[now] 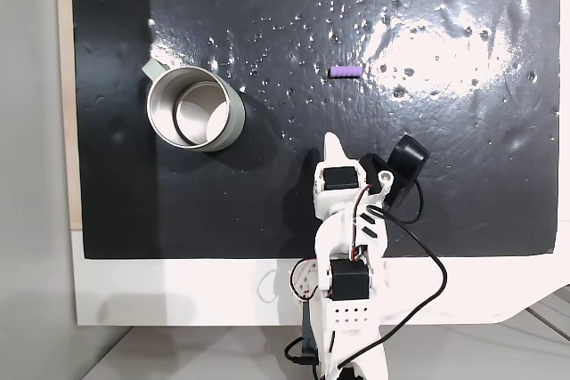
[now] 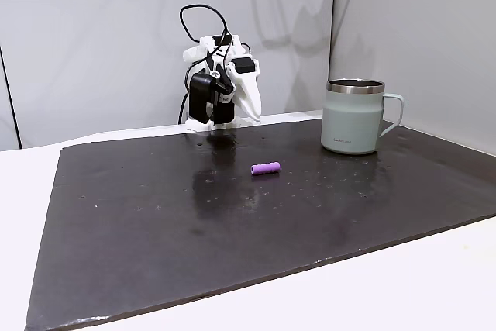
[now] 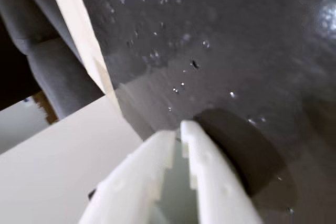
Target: Grasp a pengrip and put it in the cup.
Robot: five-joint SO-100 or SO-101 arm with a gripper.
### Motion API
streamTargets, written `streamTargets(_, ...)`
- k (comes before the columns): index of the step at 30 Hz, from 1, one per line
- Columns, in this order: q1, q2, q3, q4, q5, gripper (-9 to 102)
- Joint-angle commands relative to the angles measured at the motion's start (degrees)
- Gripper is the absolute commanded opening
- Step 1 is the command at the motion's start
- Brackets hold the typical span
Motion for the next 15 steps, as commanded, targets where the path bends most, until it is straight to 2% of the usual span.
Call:
streamTargets(1,1.32,-13.54,-15.64,1.93,-1.76,3)
streamTargets(9,3.96,-31.73,-37.44,9.49,-2.29,20)
streamTargets(15,4.04,-46.49,-51.68,16.17,-2.02,26)
